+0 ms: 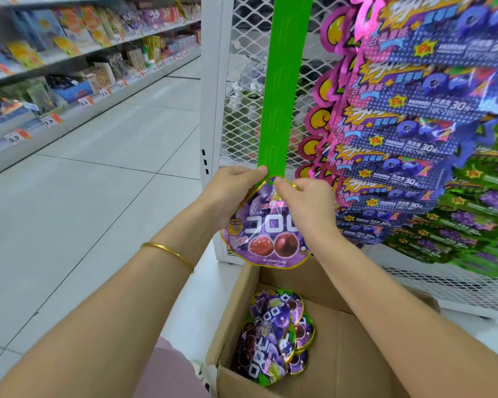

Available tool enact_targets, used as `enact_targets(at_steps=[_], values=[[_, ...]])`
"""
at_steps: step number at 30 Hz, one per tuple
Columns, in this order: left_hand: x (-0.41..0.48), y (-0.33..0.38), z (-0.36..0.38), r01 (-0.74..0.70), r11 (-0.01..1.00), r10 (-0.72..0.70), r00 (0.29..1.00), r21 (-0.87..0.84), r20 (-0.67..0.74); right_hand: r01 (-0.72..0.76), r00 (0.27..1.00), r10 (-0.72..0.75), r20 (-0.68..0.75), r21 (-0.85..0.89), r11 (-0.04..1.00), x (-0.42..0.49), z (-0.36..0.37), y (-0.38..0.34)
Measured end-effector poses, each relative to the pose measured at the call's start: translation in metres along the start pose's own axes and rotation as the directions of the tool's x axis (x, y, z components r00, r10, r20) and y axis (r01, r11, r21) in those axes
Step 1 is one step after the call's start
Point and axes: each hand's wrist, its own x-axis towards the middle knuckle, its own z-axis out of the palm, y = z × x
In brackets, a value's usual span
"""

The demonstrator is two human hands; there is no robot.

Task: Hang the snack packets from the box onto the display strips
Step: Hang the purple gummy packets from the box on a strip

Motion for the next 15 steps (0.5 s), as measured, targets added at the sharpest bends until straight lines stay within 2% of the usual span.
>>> enact_targets(at_steps=[7, 15], values=[[0.002, 0.0, 0.003, 0.049, 0.999, -0.048, 0.996, 0.009, -0.075, -0.014, 1.0, 0.014, 0.005, 0.01, 1.0, 0.0, 0.003, 0.005], [0.003, -0.004, -0.001, -0.014, 0.989, 0.029, 0.995, 0.148, -0.097, -0.06, 0.99, 0.068, 0.121, -0.065, 0.996, -0.006, 0.01, 0.031]])
